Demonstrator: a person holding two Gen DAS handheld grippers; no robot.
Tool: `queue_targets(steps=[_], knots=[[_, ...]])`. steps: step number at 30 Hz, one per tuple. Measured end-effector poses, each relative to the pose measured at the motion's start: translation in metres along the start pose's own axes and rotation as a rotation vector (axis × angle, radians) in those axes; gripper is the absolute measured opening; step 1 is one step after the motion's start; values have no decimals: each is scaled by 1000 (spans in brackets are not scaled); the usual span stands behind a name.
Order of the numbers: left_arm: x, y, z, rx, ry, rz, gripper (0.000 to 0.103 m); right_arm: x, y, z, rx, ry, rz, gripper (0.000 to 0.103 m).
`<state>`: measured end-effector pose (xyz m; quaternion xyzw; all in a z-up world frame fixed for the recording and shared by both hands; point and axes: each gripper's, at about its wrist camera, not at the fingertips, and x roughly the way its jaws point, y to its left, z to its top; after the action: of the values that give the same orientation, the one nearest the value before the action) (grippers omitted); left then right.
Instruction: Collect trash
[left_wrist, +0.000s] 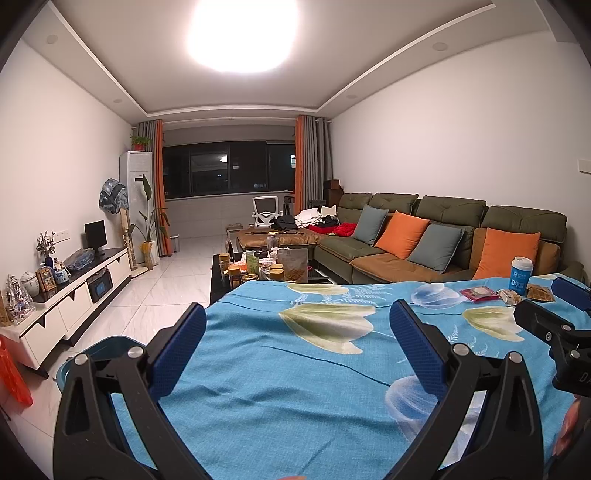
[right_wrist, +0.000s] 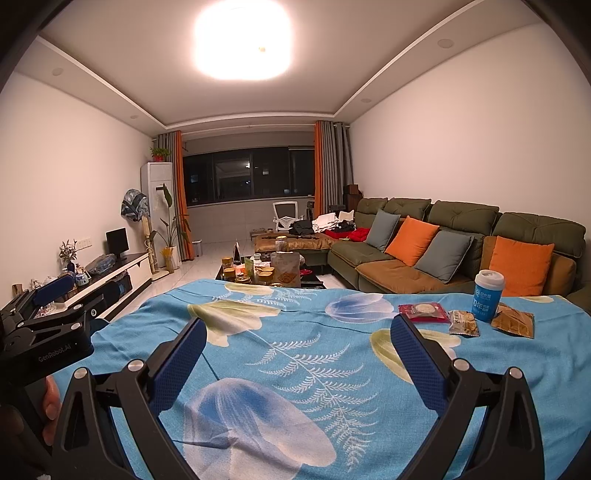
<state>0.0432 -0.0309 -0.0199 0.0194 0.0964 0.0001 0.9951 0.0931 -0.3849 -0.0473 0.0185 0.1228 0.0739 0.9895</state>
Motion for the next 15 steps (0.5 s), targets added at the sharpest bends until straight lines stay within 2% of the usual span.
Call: queue_targets(steps=[15], knots=[[0,1,0,-2,0,-1,98,0,0,0,2,1,0,96]])
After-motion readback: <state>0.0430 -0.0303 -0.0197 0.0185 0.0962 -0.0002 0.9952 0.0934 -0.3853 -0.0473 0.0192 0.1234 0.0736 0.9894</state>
